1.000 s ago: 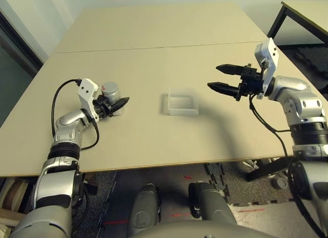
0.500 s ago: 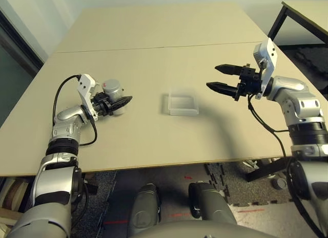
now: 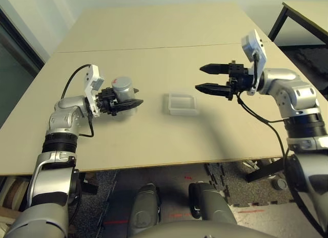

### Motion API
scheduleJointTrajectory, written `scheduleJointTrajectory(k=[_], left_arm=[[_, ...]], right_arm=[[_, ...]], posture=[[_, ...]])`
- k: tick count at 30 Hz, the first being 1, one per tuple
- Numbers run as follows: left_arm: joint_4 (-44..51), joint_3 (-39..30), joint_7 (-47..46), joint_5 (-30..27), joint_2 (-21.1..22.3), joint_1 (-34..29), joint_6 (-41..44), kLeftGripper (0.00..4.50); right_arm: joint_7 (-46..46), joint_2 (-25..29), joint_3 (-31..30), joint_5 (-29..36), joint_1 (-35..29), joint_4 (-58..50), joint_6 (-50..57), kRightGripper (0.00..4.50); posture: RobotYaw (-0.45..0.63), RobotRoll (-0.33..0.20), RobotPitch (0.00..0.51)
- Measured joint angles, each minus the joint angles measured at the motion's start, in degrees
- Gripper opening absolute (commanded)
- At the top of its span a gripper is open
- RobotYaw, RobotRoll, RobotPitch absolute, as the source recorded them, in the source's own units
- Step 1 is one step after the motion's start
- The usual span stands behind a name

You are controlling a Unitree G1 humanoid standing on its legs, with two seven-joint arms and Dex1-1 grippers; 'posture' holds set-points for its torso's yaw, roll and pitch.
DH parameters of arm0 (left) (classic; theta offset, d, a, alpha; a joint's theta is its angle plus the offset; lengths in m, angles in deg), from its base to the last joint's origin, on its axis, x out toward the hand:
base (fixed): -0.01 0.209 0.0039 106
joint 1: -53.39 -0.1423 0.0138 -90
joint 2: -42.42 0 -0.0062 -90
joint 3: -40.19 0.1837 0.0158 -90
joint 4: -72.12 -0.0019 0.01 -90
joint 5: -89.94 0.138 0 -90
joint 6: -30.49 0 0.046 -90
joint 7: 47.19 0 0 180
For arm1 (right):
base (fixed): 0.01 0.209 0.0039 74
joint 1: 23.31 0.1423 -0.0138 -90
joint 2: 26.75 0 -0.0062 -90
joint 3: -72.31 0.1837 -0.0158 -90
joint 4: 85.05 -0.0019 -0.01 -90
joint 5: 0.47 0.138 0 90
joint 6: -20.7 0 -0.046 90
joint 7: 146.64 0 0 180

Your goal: Pour the medicine from the bottle into the box.

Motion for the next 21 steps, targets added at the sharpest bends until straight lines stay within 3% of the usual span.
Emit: scheduleJointTrajectory(k=[21], left_arm=[[7.99,4.73,0.97,-1.82,-5.07,1.2,2.32,2.6]], right_arm=[[1.18,-10.82,-6.67,-2.28,4.39,5.22,0.17,4.5]], posture=[[-0.08,0.0,0.059]])
